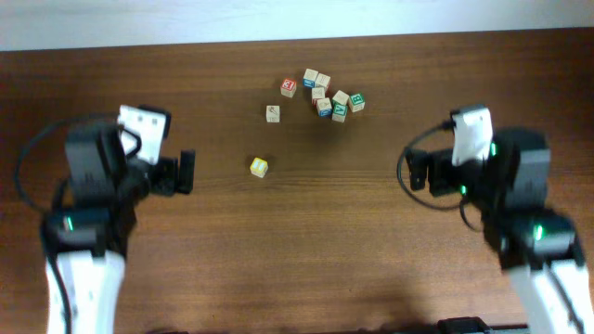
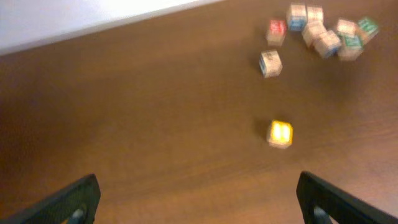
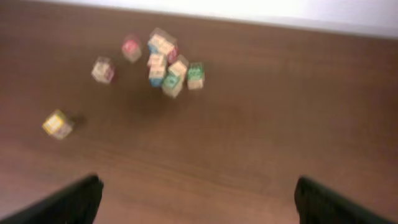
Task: Rotate 3 blocks
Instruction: 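Reach the left gripper down to the yellow-edged 1 block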
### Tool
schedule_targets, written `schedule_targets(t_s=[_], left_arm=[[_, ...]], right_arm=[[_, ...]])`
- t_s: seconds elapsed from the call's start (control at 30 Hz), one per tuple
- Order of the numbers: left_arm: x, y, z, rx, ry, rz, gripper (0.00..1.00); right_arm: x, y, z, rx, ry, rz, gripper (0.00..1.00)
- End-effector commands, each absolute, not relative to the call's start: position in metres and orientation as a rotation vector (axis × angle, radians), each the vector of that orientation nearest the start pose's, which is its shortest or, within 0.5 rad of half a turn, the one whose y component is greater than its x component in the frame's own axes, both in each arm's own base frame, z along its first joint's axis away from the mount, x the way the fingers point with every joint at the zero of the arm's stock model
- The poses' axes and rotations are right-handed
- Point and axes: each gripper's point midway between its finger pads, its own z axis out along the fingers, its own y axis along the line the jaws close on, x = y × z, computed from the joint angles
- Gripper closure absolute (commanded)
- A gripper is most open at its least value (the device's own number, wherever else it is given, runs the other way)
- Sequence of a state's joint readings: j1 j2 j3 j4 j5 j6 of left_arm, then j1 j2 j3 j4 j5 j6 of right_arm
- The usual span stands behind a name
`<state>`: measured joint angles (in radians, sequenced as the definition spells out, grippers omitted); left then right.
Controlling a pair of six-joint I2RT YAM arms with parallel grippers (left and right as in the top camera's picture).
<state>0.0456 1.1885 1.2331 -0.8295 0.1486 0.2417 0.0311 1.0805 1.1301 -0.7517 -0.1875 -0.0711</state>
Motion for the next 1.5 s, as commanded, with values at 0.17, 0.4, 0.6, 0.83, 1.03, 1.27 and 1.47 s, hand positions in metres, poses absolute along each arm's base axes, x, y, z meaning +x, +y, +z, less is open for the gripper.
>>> schedule_targets(t_s=[0.17, 0.4, 0.6, 0.83, 1.03, 1.27, 1.47], left_arm=[[0.375, -0.068, 0.253, 0.418, 2.435, -0.555, 0.01], [0.382, -0.081, 0.225, 0.357, 2.513, -0.724, 0.05], [0.392, -0.077, 0.160, 0.111, 2.775, -0.569, 0.55], [0.401, -0.086, 0.093, 0.041, 2.942, -0.340, 0.76], [0.434, -0.087, 0.043, 0.069, 2.912, -0.137, 1.00], [0.431, -0.117, 0.005, 0.159, 2.959, -0.173, 1.00], [0.417, -0.143, 0.007, 0.232, 2.982, -0.253, 1.00]], right_arm=[[0.372, 0.067, 0.284, -0.245, 2.466, 0.412, 0.02], [0.393, 0.088, 0.262, -0.158, 2.514, 0.619, 0.01], [0.408, 0.099, 0.236, -0.046, 2.584, 0.610, 0.13], [0.419, 0.109, 0.199, 0.073, 2.683, 0.624, 0.21], [0.421, 0.110, 0.193, 0.075, 2.695, 0.623, 0.21], [0.420, 0.110, 0.193, 0.075, 2.697, 0.622, 0.21], [0.420, 0.109, 0.193, 0.075, 2.699, 0.622, 0.21]])
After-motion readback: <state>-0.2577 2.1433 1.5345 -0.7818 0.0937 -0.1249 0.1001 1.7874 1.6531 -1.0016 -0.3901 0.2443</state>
